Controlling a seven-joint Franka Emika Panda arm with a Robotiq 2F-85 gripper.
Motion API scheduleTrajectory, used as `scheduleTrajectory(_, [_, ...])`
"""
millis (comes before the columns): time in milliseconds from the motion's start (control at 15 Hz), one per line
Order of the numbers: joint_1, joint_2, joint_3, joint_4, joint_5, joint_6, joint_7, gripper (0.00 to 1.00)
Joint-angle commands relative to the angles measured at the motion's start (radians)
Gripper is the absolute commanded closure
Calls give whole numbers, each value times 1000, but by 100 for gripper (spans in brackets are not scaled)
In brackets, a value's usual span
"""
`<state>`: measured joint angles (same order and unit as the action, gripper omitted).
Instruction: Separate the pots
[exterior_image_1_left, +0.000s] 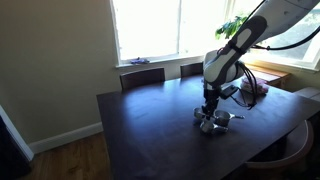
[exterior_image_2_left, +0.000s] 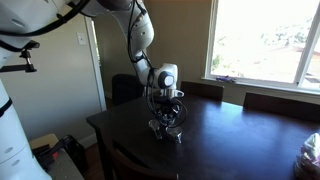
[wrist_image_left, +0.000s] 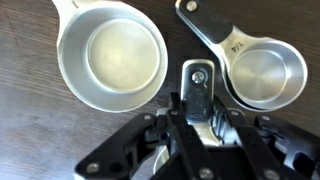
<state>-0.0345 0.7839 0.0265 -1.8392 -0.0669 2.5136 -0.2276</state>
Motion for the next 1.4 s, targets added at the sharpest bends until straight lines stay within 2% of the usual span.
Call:
scheduleTrajectory(0, [23, 15, -32, 16, -34, 11, 46, 87])
scheduleTrajectory(67, [22, 11, -34, 10, -37, 16, 43, 44])
scheduleTrajectory(200, [16, -15, -29, -15, -42, 28, 27, 37])
scheduleTrajectory(600, [-17, -131, 12, -133, -50, 88, -57, 1])
scheduleTrajectory(1067, [-38, -243, 39, -276, -93, 32, -235, 0])
scheduleTrajectory(1333, [-18, -263, 8, -358, -212, 41, -281, 0])
